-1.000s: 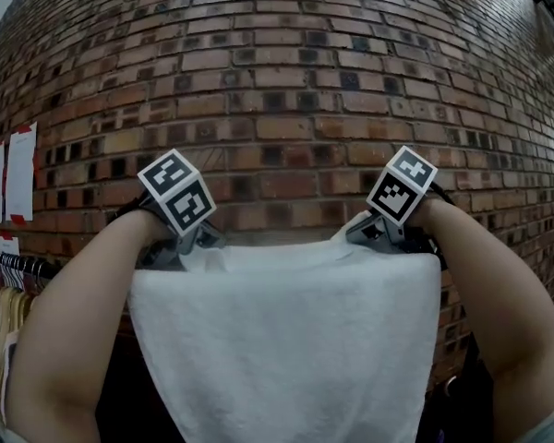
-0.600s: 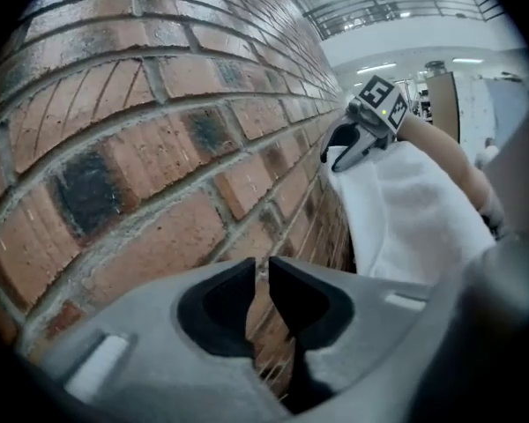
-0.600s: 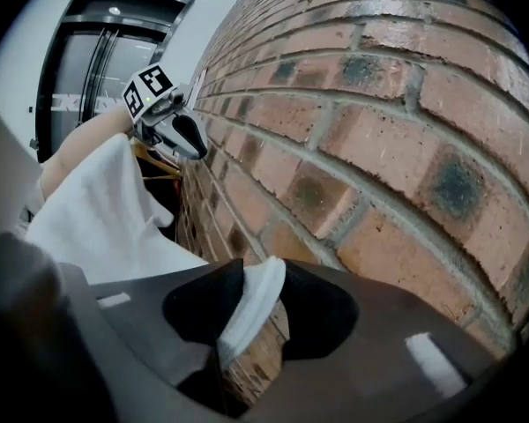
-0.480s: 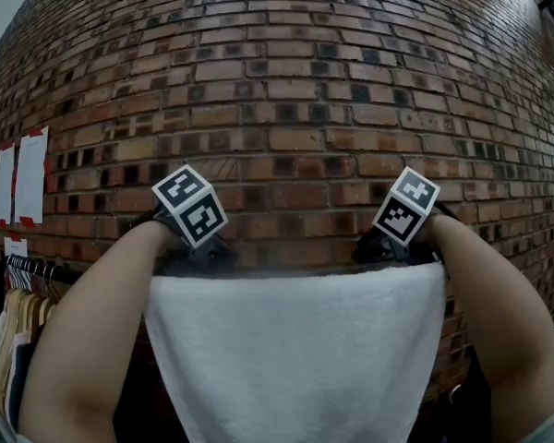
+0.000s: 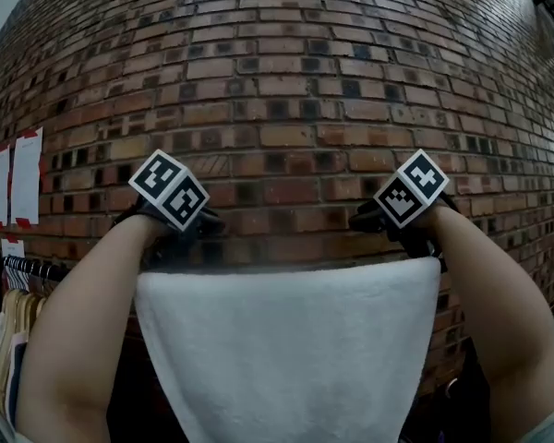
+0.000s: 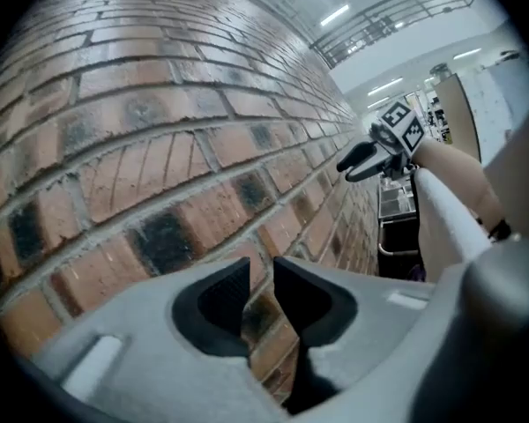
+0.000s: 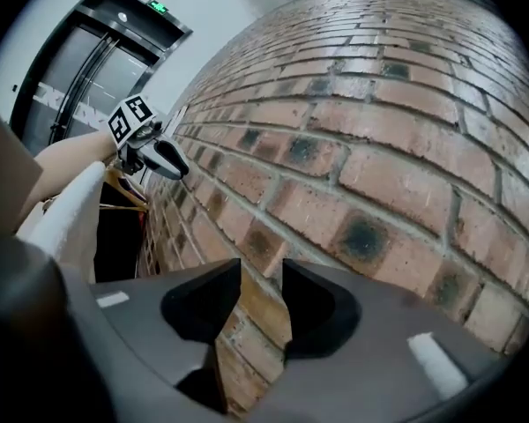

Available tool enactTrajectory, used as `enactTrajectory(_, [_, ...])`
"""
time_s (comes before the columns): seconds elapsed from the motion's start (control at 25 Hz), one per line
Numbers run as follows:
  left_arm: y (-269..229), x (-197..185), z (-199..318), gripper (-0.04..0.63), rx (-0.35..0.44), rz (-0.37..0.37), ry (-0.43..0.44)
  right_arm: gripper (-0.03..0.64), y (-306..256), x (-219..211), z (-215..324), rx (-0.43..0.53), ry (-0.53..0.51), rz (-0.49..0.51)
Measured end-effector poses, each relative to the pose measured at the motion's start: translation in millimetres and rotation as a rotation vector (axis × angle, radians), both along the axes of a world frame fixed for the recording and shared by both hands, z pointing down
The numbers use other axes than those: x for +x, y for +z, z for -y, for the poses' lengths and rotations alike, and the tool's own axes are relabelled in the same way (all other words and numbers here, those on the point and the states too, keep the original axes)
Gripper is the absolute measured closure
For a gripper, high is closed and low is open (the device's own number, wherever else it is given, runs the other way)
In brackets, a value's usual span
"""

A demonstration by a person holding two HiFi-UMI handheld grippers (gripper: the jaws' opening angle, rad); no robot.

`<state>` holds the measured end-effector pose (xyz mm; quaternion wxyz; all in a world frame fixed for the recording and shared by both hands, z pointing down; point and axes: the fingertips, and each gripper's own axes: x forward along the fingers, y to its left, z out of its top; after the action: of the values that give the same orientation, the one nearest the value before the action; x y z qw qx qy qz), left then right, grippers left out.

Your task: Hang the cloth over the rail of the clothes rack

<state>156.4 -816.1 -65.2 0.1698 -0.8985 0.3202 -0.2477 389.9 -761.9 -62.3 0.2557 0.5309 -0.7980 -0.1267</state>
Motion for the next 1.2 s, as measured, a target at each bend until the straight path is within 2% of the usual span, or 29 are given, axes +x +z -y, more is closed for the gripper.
enactTrajectory(0.16, [-37,-13,-23,0.518,0.078,-0.092,-0.01,0.471,-20,-13,-24,0.045,-0.03,-0.012])
enactTrajectory(0.28, [-66,-7,-63,0.518,0.135,-0.153,0.05,0.479,-44,-35,-56,0.119,-0.094,-0.009])
enactTrajectory(0.36, [-78,1,-96,0.52,0.172,-0.155,0.1,0.486,-63,-54,-85,0.187,-0.15,0.006])
enactTrajectory(0.4, [-81,4,-114,0.52,0.191,-0.151,0.122,0.497,-71,-63,-102,0.223,-0.179,0.018])
enactTrajectory(0.52, [-87,10,-169,0.525,0.26,-0.178,0.17,0.599,-85,-83,-156,0.331,-0.258,0.073])
enactTrajectory(0.64, [-69,16,-222,0.592,0.299,-0.203,0.23,0.615,-71,-90,-199,0.389,-0.32,0.094])
enactTrajectory(0.76, [-26,24,-262,0.594,0.269,-0.231,0.3,0.615,-28,-98,-231,0.365,-0.389,0.119])
enactTrajectory(0.92, [45,34,-288,0.594,0.183,-0.294,0.314,0.615,49,-108,-257,0.273,-0.47,0.145])
enactTrajectory(1.04, [107,36,-292,0.594,0.115,-0.316,0.269,0.615,114,-111,-266,0.168,-0.475,0.164])
enactTrajectory(1.2, [181,25,-312,0.594,0.073,-0.343,0.206,0.615,188,-108,-283,0.068,-0.421,0.213])
